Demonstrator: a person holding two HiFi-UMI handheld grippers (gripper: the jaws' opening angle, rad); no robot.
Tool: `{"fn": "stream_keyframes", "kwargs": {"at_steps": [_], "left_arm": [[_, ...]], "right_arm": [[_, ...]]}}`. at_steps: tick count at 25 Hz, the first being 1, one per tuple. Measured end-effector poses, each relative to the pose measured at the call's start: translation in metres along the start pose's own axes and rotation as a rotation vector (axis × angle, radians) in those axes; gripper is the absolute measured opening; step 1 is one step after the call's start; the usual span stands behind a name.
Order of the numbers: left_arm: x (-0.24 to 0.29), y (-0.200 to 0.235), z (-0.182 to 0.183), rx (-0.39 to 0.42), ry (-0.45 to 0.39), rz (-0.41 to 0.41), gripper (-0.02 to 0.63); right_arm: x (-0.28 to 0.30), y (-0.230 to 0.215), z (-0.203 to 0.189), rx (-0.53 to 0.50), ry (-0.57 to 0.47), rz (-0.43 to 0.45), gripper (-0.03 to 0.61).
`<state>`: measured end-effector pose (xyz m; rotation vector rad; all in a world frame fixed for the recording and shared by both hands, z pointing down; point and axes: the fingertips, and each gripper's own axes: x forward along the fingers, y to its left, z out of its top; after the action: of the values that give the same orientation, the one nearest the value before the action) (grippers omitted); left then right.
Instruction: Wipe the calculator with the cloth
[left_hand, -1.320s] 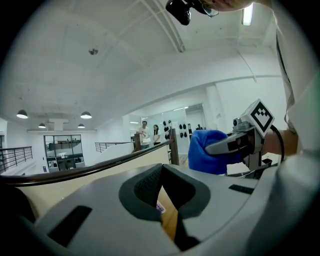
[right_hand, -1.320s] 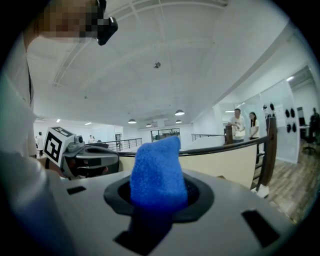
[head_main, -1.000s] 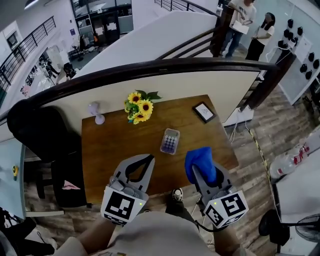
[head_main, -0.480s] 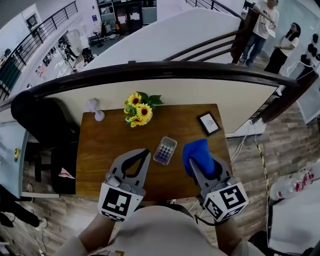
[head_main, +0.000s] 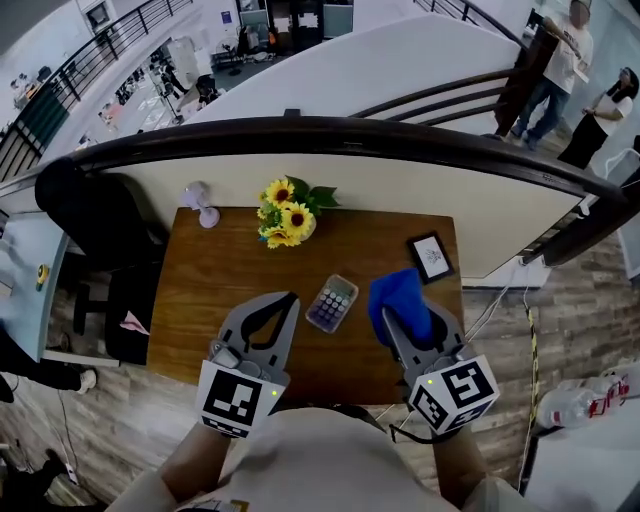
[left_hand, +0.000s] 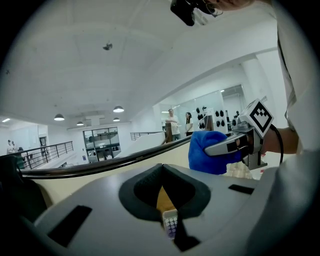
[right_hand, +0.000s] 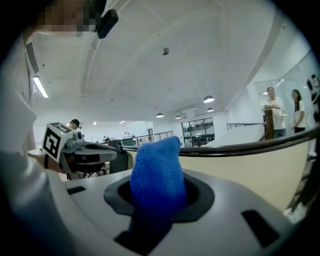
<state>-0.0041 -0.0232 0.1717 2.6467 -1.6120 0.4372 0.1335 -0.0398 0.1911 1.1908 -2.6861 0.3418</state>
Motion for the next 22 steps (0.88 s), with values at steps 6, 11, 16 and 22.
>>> {"fn": "stream_keyframes", "kwargs": {"at_steps": [6, 11, 16, 22], "left_arm": [[0.009, 0.004, -0.015, -0.002, 0.045, -0.015, 0.003], [0.018, 0.01, -0.032, 0.002, 0.08, -0.073, 0.003], [0.035, 0.019, -0.059, 0.0, 0.133, -0.12, 0.003], [0.058, 0.022, -0.106, -0.008, 0.236, -0.184, 0.003]], "right_arm": [[0.014, -0.009, -0.015, 0.027, 0.032, -0.005, 0.137], [0.029, -0.007, -0.029, 0.039, 0.077, -0.028, 0.137], [0.048, -0.009, -0.056, 0.092, 0.133, -0.058, 0.137], [0.075, -0.017, -0.092, 0.126, 0.202, -0.078, 0.137]]}}
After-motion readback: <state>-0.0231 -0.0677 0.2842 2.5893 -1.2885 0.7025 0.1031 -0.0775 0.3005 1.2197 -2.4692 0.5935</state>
